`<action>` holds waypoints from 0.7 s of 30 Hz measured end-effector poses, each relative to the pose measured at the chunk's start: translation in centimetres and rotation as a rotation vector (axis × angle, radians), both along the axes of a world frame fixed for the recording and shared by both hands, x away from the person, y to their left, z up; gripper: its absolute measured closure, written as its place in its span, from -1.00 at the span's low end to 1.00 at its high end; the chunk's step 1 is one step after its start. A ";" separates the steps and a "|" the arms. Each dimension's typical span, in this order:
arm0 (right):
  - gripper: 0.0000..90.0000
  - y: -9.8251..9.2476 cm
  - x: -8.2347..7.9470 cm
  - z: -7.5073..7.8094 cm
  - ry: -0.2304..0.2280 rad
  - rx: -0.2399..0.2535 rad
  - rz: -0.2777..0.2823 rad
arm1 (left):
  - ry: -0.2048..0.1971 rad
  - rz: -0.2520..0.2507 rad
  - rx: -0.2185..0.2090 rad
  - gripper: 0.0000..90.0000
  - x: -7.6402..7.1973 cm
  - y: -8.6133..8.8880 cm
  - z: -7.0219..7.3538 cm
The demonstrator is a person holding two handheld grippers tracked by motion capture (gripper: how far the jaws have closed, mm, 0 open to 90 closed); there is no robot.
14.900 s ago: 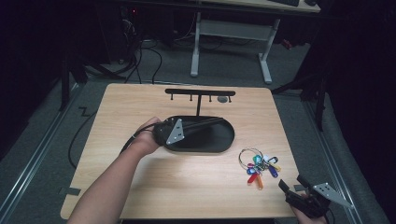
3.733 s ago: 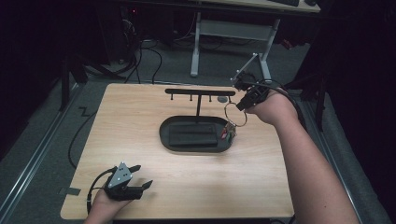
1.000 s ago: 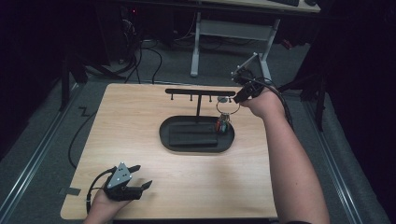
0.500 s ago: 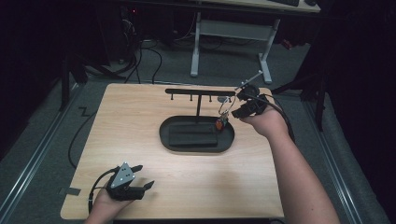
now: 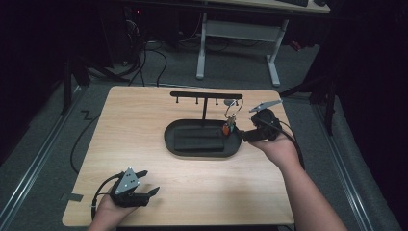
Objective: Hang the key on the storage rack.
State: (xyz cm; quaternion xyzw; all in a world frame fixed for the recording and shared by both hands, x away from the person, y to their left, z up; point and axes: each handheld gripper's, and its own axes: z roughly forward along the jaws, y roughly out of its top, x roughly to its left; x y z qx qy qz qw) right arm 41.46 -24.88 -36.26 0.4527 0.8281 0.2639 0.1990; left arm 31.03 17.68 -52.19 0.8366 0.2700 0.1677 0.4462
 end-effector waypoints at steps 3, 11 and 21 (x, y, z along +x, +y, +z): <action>-0.45 -0.1 -1.4 -1.1 -0.041 0.029 -0.005 | 0.003 0.002 0.002 -0.39 0.0 0.0 -0.1; -0.51 -0.9 -4.3 -3.5 -0.124 0.041 -0.040 | 0.003 0.001 0.003 -0.39 0.1 0.0 -0.1; -0.58 -2.4 -9.1 -8.4 -0.226 0.146 -0.054 | 0.003 -0.002 -0.003 -0.40 0.1 -0.1 -0.2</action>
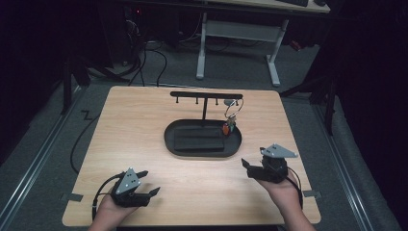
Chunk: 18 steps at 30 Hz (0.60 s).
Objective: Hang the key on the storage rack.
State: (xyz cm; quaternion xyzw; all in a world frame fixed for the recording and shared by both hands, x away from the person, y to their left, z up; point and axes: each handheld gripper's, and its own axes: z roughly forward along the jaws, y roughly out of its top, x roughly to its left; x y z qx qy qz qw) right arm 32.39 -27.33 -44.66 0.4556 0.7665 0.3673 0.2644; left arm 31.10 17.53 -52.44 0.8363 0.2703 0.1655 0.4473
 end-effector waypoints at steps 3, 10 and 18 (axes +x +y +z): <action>-0.61 -0.9 -1.6 -2.0 -0.016 0.047 -0.010 | -0.001 0.001 -0.006 -0.40 0.0 0.0 0.0; -0.62 -2.8 -6.5 -6.9 -0.120 0.191 -0.040 | 0.002 0.016 -0.059 -0.40 -0.6 -0.3 0.3; -0.60 -2.5 -5.8 -6.8 -0.128 0.198 -0.006 | -0.004 0.022 -0.033 -0.39 -0.9 -1.0 0.1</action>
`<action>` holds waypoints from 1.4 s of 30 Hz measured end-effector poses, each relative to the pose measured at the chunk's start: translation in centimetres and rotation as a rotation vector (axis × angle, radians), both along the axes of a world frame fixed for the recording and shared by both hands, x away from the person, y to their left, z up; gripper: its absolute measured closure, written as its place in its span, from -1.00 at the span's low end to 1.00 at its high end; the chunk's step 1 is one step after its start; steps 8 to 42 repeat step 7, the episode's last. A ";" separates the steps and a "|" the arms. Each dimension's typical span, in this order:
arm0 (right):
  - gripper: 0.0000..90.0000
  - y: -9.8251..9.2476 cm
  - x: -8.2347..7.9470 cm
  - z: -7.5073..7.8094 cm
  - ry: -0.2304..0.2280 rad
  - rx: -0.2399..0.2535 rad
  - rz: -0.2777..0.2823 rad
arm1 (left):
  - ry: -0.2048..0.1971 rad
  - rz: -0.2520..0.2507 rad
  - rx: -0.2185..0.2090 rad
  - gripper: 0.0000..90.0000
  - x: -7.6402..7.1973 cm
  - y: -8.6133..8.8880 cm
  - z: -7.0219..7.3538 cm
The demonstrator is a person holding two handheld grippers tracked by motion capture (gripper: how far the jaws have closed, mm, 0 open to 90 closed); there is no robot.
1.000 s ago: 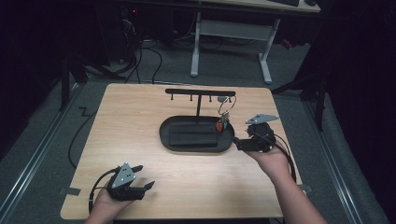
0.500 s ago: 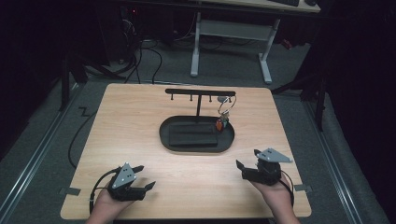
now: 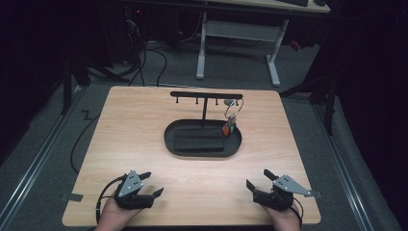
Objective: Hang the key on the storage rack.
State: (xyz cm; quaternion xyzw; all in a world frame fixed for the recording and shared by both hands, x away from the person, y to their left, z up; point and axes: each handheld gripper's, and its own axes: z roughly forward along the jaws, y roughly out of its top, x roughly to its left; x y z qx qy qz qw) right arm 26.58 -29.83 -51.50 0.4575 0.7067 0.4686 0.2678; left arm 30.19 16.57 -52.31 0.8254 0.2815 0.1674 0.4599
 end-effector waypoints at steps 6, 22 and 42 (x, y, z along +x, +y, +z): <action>-0.60 0.6 0.1 -0.1 0.004 -0.016 -0.004 | -0.008 0.010 -0.003 -0.39 -0.2 0.8 0.3; -0.60 0.6 0.2 -0.2 0.008 -0.018 -0.005 | -0.010 0.012 0.001 -0.38 -0.2 0.9 0.3; -0.60 0.6 0.2 -0.2 0.008 -0.018 -0.005 | -0.010 0.012 0.001 -0.38 -0.2 0.9 0.3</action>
